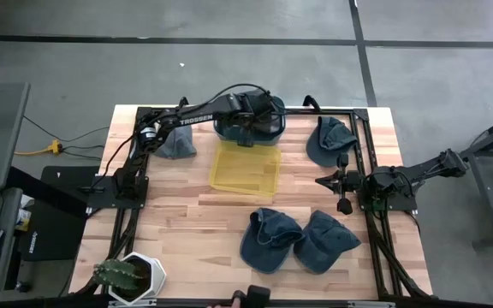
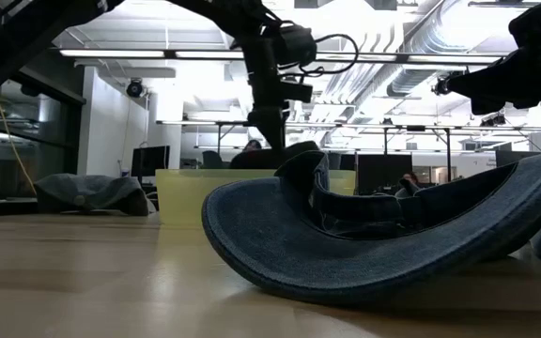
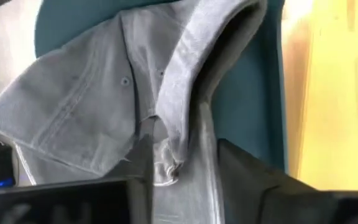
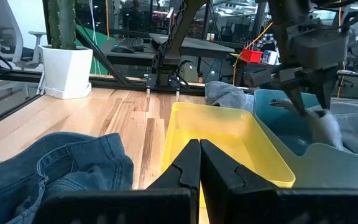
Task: Pick & Place hat
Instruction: Put the bottom gray cap into the blue bin, then put the gray cap into the blue bin
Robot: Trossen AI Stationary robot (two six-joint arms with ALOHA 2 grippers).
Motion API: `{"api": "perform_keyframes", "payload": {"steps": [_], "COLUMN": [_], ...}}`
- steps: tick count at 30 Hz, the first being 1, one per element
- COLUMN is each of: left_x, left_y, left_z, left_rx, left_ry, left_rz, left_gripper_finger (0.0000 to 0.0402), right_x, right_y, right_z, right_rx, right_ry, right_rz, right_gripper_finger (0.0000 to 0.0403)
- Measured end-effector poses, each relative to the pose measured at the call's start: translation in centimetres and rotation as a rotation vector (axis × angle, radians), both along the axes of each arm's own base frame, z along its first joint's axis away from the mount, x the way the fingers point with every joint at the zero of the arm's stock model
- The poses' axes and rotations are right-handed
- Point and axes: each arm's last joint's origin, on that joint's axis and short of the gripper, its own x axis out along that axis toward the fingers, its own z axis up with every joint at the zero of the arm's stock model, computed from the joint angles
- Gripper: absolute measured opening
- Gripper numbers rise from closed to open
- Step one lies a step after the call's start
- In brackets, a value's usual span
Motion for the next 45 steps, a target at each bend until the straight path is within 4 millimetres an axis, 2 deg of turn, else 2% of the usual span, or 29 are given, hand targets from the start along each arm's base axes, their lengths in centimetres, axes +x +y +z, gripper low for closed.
{"api": "perform_keyframes", "payload": {"steps": [5,10,18,21,30,36,45], "left_x": [-0.2,-0.2,-0.1,-0.1,-2.6,-5.1,-7.5], "left_y": [-0.4,-0.8,-2.3,-2.7,-2.2,-1.8,-0.4], "left_z": [-0.2,-0.2,-0.3,0.0,3.2,5.7,7.0], "left_rx": [-0.015,-0.011,0.07,0.052,-0.058,-0.126,-0.161], "left_ry": [0.032,0.047,0.121,0.094,-0.052,-0.141,-0.192], "left_rz": [0.003,0.006,0.022,0.056,0.294,0.472,0.671], "left_gripper_finger": [0.0193,0.0222,0.0226,0.0226,0.0227,0.0227,0.0227], "right_x": [0.0,0.0,0.0,0.0,0.0,0.0,0.0], "right_y": [0.0,0.0,0.0,0.0,0.0,0.0,0.0], "right_z": [0.0,0.0,0.0,0.0,0.0,0.0,0.0], "right_rx": [0.0,0.0,0.0,0.0,0.0,0.0,0.0], "right_ry": [0.001,0.0,0.001,0.0,0.001,0.001,0.001], "right_rz": [0.0,0.0,0.0,0.0,0.0,0.0,0.0], "right_gripper_finger": [0.0001,0.0001,0.0001,0.0001,0.0001,0.0001,0.0001]}}
